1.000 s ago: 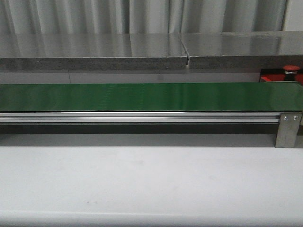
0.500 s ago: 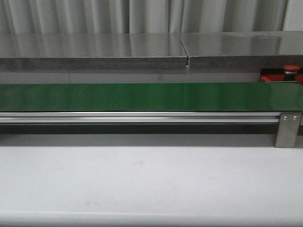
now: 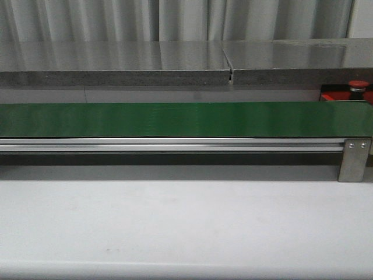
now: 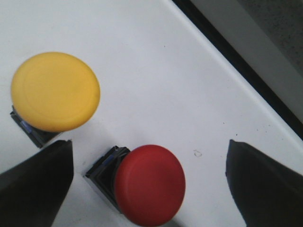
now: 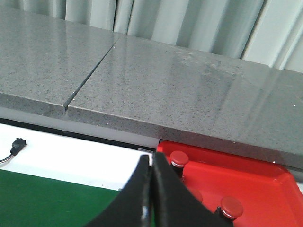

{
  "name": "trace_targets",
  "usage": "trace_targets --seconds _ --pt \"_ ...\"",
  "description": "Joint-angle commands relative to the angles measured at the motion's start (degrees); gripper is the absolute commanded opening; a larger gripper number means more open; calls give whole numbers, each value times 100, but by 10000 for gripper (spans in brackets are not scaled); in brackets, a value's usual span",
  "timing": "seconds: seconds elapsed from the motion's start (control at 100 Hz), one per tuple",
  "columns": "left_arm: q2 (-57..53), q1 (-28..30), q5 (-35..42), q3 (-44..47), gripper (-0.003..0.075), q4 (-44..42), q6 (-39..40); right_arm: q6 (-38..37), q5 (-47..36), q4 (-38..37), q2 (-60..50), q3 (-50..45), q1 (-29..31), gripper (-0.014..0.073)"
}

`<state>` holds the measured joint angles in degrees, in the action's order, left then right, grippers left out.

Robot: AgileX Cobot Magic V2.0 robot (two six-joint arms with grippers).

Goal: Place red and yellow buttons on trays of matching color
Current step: 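Move the left gripper down to a red push-button and grasp it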

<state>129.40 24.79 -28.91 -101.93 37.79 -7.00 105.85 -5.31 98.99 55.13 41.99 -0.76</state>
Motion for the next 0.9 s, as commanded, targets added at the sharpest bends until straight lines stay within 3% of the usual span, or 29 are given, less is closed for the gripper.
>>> trace_targets --seconds 0.0,0.51,0.89 --pt "-271 -31 160 -225 620 116 61 39 77 -30 -111 214 17 -68" --pt "-135 -140 249 -225 615 107 61 39 77 -30 -111 214 17 -68" --pt "-135 -140 82 -225 344 80 61 39 77 -30 -106 214 17 -68"
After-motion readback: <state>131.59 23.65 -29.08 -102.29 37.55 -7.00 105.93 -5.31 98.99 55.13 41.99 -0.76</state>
